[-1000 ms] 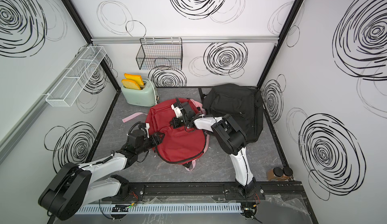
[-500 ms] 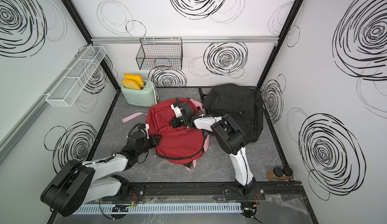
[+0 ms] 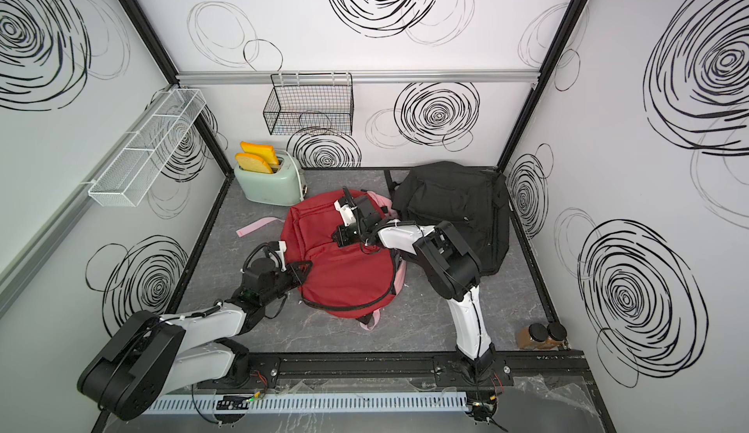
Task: Zip up the backpack
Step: Zip the zipper on the backpack.
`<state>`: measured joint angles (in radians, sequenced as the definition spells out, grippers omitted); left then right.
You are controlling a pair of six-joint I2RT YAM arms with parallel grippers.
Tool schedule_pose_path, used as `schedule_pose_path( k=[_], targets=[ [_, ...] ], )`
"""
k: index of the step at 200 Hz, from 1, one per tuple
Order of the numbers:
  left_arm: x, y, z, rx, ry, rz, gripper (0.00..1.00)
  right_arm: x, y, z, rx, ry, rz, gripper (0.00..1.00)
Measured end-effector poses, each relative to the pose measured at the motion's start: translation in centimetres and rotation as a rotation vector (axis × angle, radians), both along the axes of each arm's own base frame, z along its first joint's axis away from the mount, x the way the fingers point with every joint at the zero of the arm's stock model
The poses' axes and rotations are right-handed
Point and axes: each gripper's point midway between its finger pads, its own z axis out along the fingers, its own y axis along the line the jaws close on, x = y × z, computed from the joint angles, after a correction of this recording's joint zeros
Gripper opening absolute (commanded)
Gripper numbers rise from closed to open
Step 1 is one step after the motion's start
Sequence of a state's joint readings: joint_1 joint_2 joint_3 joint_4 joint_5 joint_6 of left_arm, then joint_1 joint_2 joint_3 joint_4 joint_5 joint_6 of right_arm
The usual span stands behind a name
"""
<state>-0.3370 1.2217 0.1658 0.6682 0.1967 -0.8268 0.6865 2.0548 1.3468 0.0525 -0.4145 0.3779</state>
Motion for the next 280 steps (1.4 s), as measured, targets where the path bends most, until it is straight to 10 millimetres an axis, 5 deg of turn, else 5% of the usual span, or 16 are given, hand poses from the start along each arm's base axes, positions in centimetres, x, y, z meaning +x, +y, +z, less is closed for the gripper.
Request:
schedule_pose_path(
  k=[144, 280],
  targets=[
    [-0.1, 0.1, 0.0, -0.003, -0.006, 0.003, 0.00, 0.9, -5.3, 0.6, -0.071, 0.012, -0.112, 0.00],
    [-0.1, 0.2, 0.0, -0.005, -0.011, 0.004, 0.00, 1.1, -6.0, 0.7, -0.083, 0.010, -0.131, 0.00]
  ],
)
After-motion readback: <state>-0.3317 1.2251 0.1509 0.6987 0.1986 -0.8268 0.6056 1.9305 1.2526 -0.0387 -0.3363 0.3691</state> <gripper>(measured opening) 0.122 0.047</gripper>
